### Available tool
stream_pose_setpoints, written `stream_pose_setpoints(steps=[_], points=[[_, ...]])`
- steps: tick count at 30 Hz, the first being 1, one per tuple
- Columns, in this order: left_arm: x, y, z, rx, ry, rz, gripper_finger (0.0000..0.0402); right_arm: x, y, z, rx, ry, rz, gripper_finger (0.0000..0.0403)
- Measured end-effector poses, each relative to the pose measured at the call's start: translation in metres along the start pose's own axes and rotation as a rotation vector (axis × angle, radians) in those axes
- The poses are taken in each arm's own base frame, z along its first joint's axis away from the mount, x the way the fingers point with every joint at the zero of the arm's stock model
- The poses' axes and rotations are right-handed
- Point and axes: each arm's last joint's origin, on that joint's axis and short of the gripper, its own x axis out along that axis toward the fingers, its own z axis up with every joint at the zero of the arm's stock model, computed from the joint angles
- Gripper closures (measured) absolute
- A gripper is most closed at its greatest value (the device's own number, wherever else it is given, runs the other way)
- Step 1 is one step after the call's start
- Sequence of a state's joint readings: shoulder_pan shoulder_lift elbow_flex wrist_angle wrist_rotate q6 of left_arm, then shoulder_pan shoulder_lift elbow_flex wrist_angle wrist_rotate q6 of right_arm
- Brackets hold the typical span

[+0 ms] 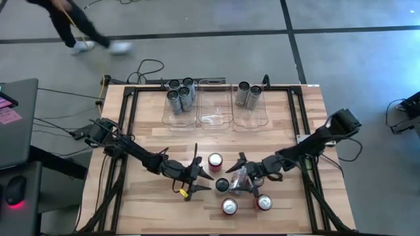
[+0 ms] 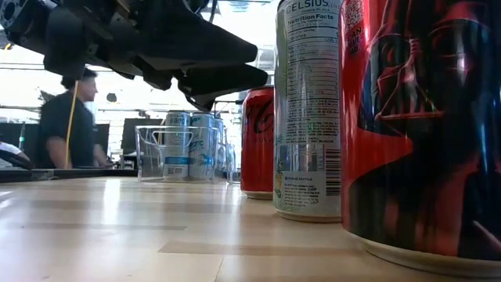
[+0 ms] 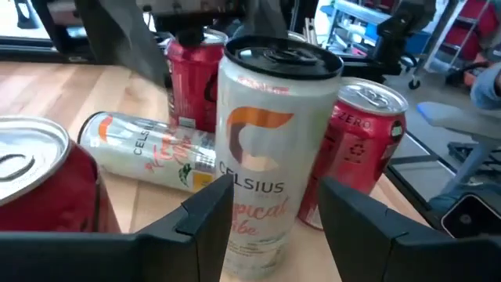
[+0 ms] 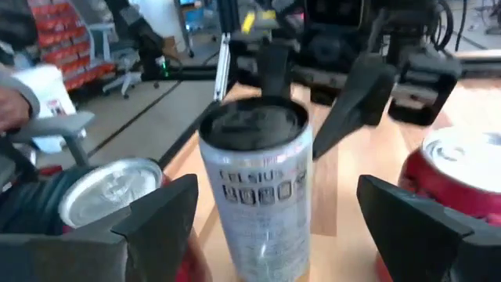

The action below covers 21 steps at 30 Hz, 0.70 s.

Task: Sort soda cans
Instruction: Put the white-yellow soda can into the right transparent bin

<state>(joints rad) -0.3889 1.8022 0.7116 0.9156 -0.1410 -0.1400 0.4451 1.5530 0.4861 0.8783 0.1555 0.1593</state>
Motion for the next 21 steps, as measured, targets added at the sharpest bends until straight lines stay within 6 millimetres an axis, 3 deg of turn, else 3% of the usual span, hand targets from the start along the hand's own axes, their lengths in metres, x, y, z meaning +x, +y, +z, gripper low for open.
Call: stream_pose_setpoints(steps=[15,21], points=[[0.0,0.001,0.006,-0.017,-0.065,0.046,0.0224,0.034,0.004,0.004,-0.022,0.098,0.003,0.0006],[-0.001,0.002,0.009,-0.025,-0.106,0.087,0.0224,0.041,0.004,0.016,-0.017,0.077,-0.001,0.0006]])
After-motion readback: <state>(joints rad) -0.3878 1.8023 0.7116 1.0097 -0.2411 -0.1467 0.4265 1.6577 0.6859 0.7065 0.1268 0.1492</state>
